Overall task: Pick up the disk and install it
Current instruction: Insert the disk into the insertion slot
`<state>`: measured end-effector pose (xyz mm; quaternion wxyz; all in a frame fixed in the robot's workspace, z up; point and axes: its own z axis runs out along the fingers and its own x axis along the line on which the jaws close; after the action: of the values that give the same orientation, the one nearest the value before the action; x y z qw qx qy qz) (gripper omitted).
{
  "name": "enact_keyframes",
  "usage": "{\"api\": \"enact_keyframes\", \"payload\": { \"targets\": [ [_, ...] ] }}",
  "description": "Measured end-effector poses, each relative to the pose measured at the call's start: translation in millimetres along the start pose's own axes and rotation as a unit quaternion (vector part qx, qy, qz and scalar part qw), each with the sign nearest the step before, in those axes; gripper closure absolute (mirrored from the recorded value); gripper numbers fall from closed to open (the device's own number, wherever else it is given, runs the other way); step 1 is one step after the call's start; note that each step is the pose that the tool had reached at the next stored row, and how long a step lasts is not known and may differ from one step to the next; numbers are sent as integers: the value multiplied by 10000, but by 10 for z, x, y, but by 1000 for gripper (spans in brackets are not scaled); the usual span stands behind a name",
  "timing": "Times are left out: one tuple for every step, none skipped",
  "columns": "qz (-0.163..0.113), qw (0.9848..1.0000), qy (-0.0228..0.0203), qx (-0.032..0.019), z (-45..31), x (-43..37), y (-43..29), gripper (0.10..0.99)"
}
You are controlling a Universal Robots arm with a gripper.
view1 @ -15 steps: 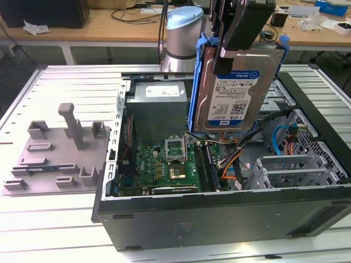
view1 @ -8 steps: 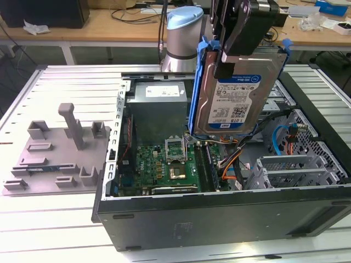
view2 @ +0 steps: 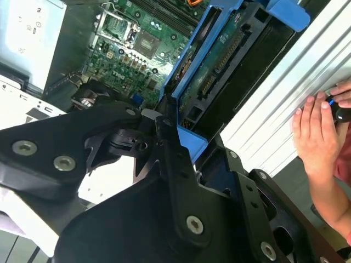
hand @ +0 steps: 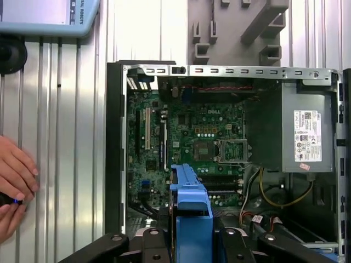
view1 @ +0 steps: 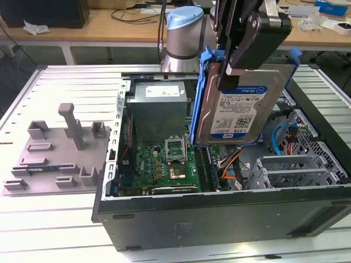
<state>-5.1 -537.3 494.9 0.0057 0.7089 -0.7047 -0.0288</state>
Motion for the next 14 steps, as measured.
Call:
{"api": "enact_keyframes", "payload": {
  "targets": [
    [0, 10000, -7, 0, 1, 15, -12, 722],
    [0, 10000, -9, 0, 0, 22, -32, 722],
    [-1, 10000, -12, 0, -1, 30, -75, 722],
    [0, 10000, -14, 0, -3, 35, -116, 722],
    [-1, 10000, -14, 0, -4, 38, -142, 722],
    [0, 10000, -15, 0, -5, 42, -168, 722],
    [0, 10000, -16, 0, -6, 47, -193, 722],
    [-1, 10000, -20, 0, -7, 55, -228, 722],
    [-2, 10000, -23, 0, -9, 65, -267, 722],
    [-1, 10000, -26, 0, -10, 72, -296, 722],
    [-1, 10000, -32, 0, -11, 84, -342, 722],
    [-2, 10000, -36, 0, -14, 97, -397, 722],
    [-2, 10000, -39, 0, -15, 103, -430, 722],
    [-2, 10000, -41, 0, -15, 108, -456, 722]
  ]
}}
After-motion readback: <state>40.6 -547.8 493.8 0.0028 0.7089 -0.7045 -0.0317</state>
